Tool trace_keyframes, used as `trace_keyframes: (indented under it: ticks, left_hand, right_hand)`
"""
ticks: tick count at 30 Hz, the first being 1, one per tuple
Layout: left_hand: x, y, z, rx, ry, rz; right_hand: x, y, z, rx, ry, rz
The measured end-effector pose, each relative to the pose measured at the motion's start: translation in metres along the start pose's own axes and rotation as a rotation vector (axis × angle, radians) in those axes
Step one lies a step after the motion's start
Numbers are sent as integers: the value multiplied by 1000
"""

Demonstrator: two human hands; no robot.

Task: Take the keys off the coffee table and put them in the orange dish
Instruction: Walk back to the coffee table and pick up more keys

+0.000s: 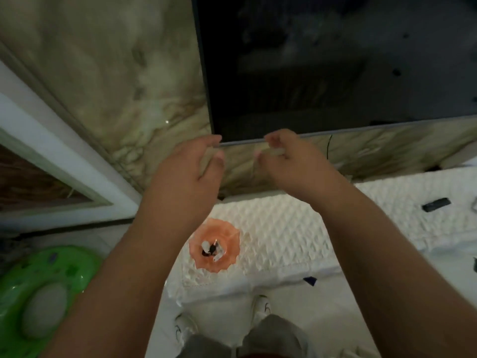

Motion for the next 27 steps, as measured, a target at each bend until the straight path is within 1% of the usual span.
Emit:
trace_keyframes:
  ticks: [3, 6, 8, 11, 15, 19, 21, 24, 27]
  left_hand:
    - [-1, -15, 37, 29, 41, -4]
    - [-5, -20, 58, 79, 24, -47]
    - [-6, -25, 68, 108, 23, -44]
    - [-8, -36, 80, 98, 76, -41]
    - [-19, -42, 85, 76, 132, -81]
    - [-35, -39, 91, 49, 203, -169]
    - [-43, -40, 94, 62, 246, -203]
    - [-48, -40, 96, 128, 293, -298]
    - [-52, -41, 99, 106, 389, -369]
  right_hand:
    - [3, -37, -30, -22, -80, 20]
    - [5, -57, -48, -27, -149, 41]
    - [7, -64, -53, -36, -164, 65]
    - [10, -71, -59, -37, -167, 109]
    - [12, -82, -66, -27, -163, 156]
    - [22, -102, -64, 2, -90, 253]
    - [31, -112, -61, 11, -31, 313]
    - [49, -120, -60, 27, 66, 420]
    - [76, -120, -59, 15, 172, 530]
Point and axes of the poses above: each hand's wrist, its own x-axis away from the middle knuckle, its own y-axis out of the palm, z = x × y, the point moved 9 cm from there along -x, towards the middle knuckle, and after that the axes turned 12 degrees about z, right-handed, at the moved point
